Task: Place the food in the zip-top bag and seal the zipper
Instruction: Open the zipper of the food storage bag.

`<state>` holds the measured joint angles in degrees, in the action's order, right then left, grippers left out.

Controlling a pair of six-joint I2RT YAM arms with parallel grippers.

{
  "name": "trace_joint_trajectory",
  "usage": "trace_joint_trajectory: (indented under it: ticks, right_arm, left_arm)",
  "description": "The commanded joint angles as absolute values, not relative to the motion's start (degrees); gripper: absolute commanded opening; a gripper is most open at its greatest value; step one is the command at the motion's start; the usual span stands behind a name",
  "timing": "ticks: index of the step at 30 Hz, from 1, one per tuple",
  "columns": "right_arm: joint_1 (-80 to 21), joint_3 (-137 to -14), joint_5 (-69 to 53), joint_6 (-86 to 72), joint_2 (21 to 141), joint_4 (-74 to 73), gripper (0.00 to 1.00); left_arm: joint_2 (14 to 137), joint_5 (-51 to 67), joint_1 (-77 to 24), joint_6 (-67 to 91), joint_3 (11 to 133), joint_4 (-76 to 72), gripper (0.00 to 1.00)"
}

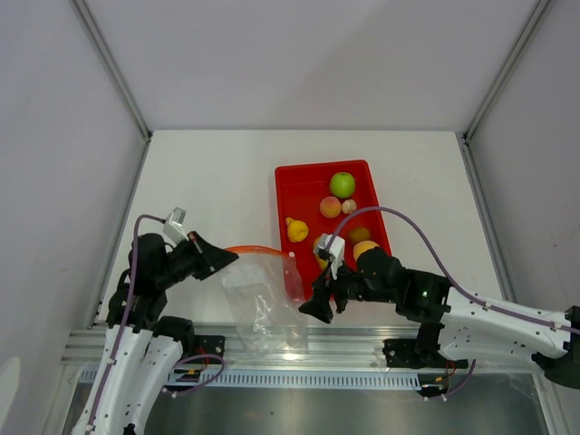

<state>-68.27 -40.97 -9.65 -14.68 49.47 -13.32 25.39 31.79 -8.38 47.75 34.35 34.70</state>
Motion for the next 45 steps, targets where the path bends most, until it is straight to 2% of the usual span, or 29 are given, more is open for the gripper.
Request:
trace_joint_trajectory:
  ticks: [1, 7, 11, 14, 19, 23, 28, 33, 45]
  right_arm:
    - [-67.59, -47.54, -3.17, -19.15, 50.27, -20.11, 0.77]
    - [-61.27, -51.15, -3.95, -26.44, 49.66, -22.06, 0.86]
    - [-52.14, -51.76, -9.83, -33.3, 51.32, -21.01, 0.87]
    - [-50.01, -54.48, -11.51, -37.17, 55.18, -21.53, 0.87]
    - [-49.83, -61.51, -11.07, -43.74, 64.94, -23.64, 0.88]
    - [-50.27, -63.98, -12.22, -53.31, 69.08, -19.44, 0.87]
    - [-56.14, -66.17, -4.15, -60.64, 71.36, -16.25, 0.86]
    - [-57.13, -68.03, -1.14, -68.27, 75.49, -16.79, 0.86]
    - [-59.23, -71.72, -2.2, -73.12, 80.94, -16.52, 0.82]
  left_arm:
    - [25.14, 33.66, -8.26, 40.09, 37.53, 31.91, 0.01]
    - [25.66, 41.55, -8.26, 33.05, 37.36, 28.67, 0.01]
    - [24.26, 48.42, -8.35, 32.7, 35.86, 24.53, 0.0]
    - [22.42, 50.36, -8.35, 31.73, 36.03, 23.21, 0.01]
    - [21.71, 50.62, -8.35, 29.71, 38.05, 23.9, 0.01]
    - [21.1, 49.14, -8.35, 27.08, 39.9, 26.01, 0.01]
    - [18.64, 46.15, -8.35, 23.47, 42.1, 29.53, 0.0]
    - [16.53, 45.88, -8.35, 21.54, 43.07, 29.97, 0.0]
    - [13.98, 42.72, -8.35, 15.73, 45.18, 34.19, 0.0]
